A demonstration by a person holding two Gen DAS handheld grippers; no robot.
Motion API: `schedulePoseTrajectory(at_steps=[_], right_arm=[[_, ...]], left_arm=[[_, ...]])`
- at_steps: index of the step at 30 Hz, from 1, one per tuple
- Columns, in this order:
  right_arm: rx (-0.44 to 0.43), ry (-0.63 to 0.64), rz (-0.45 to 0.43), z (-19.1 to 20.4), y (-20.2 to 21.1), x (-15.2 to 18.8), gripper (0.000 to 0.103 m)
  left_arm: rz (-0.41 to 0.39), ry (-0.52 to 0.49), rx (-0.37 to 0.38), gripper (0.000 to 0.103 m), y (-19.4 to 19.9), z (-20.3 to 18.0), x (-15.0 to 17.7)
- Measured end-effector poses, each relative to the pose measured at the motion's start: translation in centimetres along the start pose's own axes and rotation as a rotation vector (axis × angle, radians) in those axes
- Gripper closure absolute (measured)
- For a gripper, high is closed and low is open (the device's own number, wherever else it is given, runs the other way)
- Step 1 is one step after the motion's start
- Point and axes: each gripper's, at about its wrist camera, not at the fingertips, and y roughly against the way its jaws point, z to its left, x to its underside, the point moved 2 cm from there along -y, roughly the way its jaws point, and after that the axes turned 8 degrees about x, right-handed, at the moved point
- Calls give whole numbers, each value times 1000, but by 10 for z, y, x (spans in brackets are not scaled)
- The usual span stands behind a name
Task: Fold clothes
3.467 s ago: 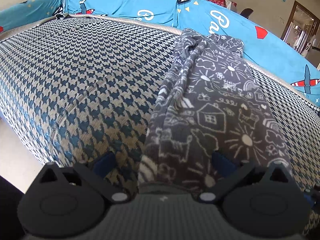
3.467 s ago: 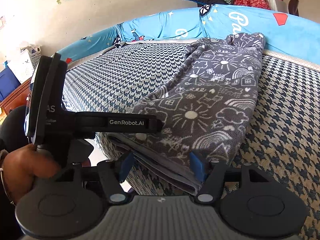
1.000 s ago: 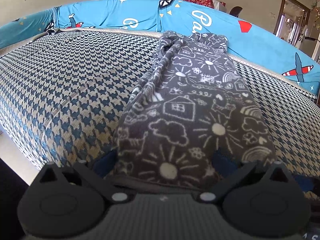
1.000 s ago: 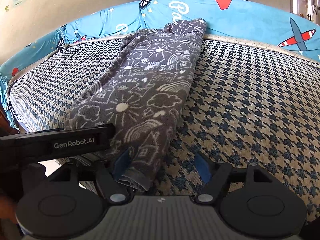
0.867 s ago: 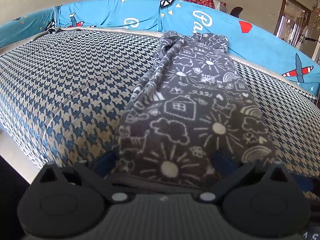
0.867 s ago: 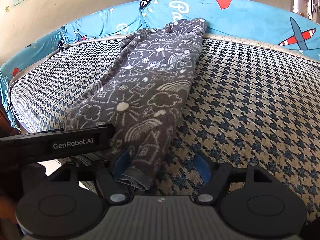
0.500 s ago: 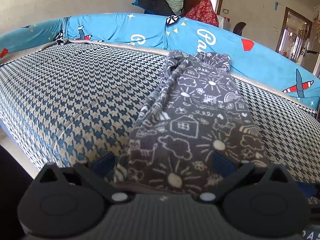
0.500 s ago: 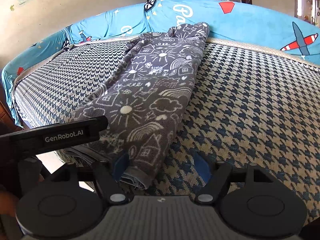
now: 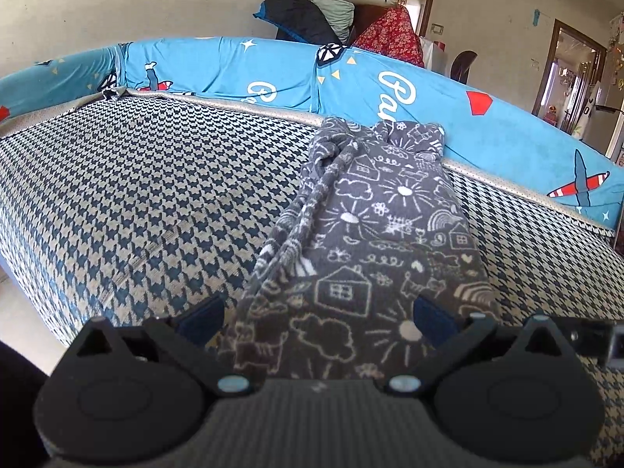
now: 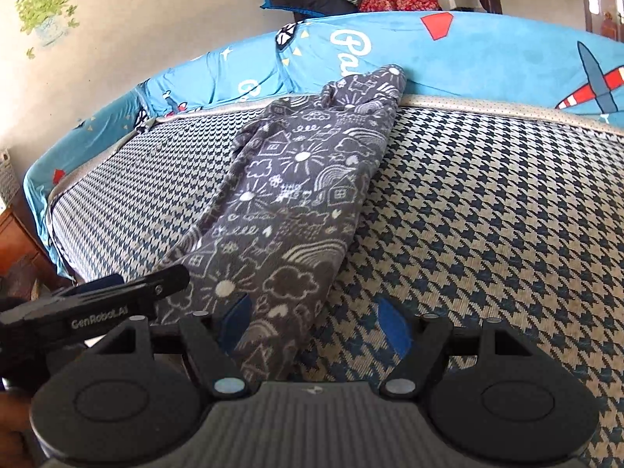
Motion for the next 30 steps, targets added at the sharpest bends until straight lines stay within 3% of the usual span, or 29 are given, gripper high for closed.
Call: schedulePoseTrajectory(at_steps=[8, 16, 30], right_arm=[[-23, -114, 6, -24, -24, -28, 31], [7, -115, 0, -26, -42, -43, 31], [-6, -162, -16, -35, -72, -65, 32]], left_arm=[[41, -45, 44, 0, -27, -13, -22], [83, -88, 88, 0, -54, -26, -43], [112, -85, 73, 0, -102, -30, -62]])
